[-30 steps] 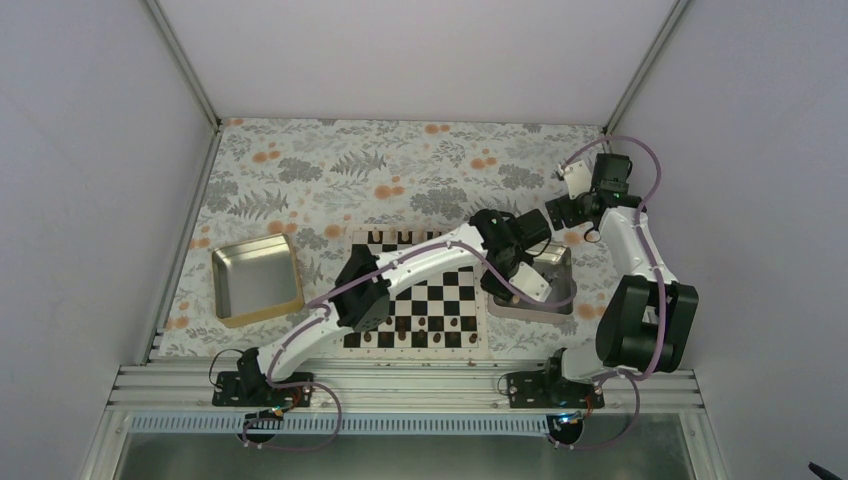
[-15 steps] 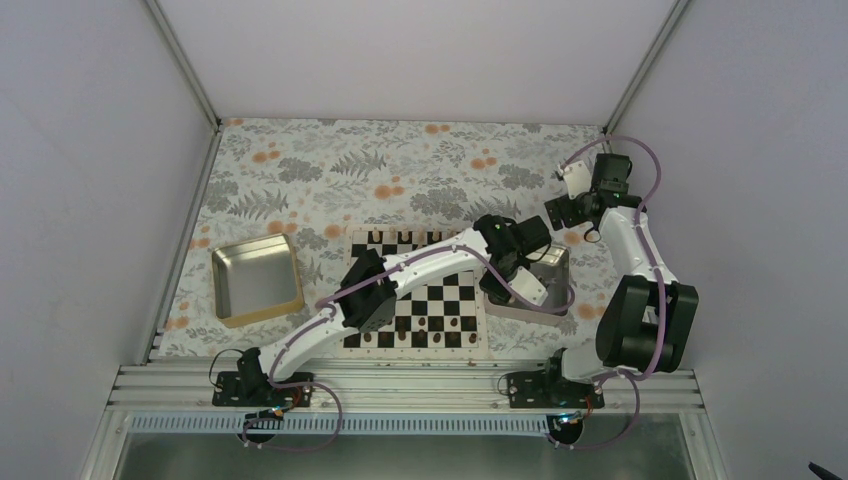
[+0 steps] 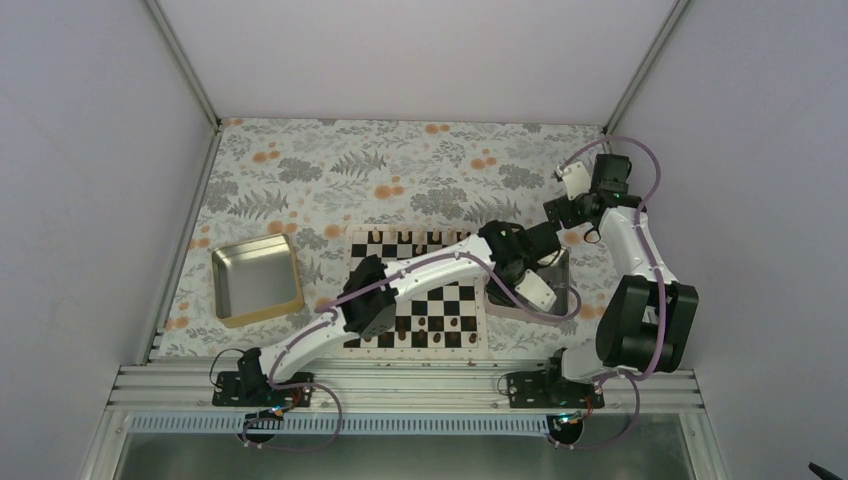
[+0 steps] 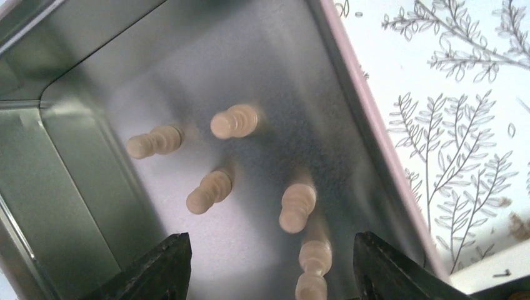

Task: Set up the chess pieces on the board
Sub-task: Pick up the chess piece from the storage box.

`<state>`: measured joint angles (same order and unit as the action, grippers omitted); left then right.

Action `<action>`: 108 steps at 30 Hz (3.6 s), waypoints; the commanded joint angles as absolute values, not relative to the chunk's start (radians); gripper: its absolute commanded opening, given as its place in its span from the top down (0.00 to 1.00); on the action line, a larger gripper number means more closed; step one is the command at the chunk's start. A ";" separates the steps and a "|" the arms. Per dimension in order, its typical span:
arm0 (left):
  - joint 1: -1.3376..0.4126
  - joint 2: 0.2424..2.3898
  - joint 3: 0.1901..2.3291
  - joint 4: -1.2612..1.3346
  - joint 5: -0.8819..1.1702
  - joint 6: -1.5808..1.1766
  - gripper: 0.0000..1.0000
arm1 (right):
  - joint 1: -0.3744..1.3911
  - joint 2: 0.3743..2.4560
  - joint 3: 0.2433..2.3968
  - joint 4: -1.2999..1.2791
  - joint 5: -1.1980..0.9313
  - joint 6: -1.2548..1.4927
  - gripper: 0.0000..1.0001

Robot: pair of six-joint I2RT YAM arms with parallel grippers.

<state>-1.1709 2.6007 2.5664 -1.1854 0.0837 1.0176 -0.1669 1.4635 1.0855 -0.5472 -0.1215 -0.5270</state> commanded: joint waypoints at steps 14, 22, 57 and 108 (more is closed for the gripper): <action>-1.206 2.565 2.620 -1.241 -0.094 0.653 0.25 | -0.163 1.441 1.083 -0.555 -0.160 -0.525 0.00; -1.192 2.577 2.623 -1.281 -0.081 0.655 0.40 | -0.161 1.438 1.087 -0.566 -0.161 -0.520 0.00; -1.177 2.640 2.616 -1.327 -0.011 0.770 0.49 | -0.138 1.467 1.079 -0.571 -0.141 -0.529 0.01; -1.170 2.658 2.605 -1.321 0.034 0.818 0.89 | -0.133 1.483 1.074 -0.576 -0.145 -0.539 0.02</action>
